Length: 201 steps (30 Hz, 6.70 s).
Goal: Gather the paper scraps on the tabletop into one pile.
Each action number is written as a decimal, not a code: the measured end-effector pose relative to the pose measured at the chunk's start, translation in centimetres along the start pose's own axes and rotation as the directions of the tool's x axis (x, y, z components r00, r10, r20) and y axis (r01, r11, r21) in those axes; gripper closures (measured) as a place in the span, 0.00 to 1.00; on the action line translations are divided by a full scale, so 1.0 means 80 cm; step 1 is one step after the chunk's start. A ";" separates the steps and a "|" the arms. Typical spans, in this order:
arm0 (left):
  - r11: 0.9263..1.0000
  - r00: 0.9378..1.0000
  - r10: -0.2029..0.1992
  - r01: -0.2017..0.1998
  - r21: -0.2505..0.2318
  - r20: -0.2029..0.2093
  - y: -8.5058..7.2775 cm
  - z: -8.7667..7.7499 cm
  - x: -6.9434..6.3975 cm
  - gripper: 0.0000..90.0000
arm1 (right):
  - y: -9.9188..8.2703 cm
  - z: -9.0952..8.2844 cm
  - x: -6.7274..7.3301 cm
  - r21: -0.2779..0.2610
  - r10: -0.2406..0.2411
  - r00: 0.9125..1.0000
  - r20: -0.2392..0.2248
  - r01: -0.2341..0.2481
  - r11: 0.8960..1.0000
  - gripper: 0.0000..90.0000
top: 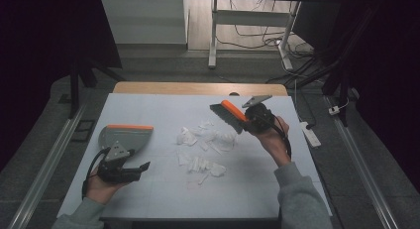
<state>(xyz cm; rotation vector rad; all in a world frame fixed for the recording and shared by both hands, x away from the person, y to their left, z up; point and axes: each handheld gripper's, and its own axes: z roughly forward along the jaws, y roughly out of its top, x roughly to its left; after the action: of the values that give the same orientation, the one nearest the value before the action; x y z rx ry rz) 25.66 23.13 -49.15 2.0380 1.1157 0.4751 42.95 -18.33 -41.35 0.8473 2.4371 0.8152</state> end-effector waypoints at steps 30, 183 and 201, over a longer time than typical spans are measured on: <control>1.000 1.000 0.001 -0.001 -0.008 0.018 -0.010 0.001 0.006 0.31 | 0.059 0.126 -0.007 0.366 -0.167 0.985 0.046 0.138 0.920 0.74; 1.000 1.000 -0.017 0.017 -0.014 -0.012 -0.015 -0.002 0.010 0.32 | 0.053 0.012 0.150 0.173 -0.152 0.964 -0.216 0.192 0.966 0.74; 0.999 0.999 -0.027 0.026 -0.027 -0.023 -0.019 -0.008 0.015 0.32 | 0.086 0.088 0.231 0.109 0.110 0.912 -0.395 -0.072 0.991 0.75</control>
<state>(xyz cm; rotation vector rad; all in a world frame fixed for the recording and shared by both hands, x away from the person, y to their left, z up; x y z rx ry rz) 25.09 24.95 -49.88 1.9967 1.1426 0.4993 36.41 1.09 -45.72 0.9072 2.8285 1.0003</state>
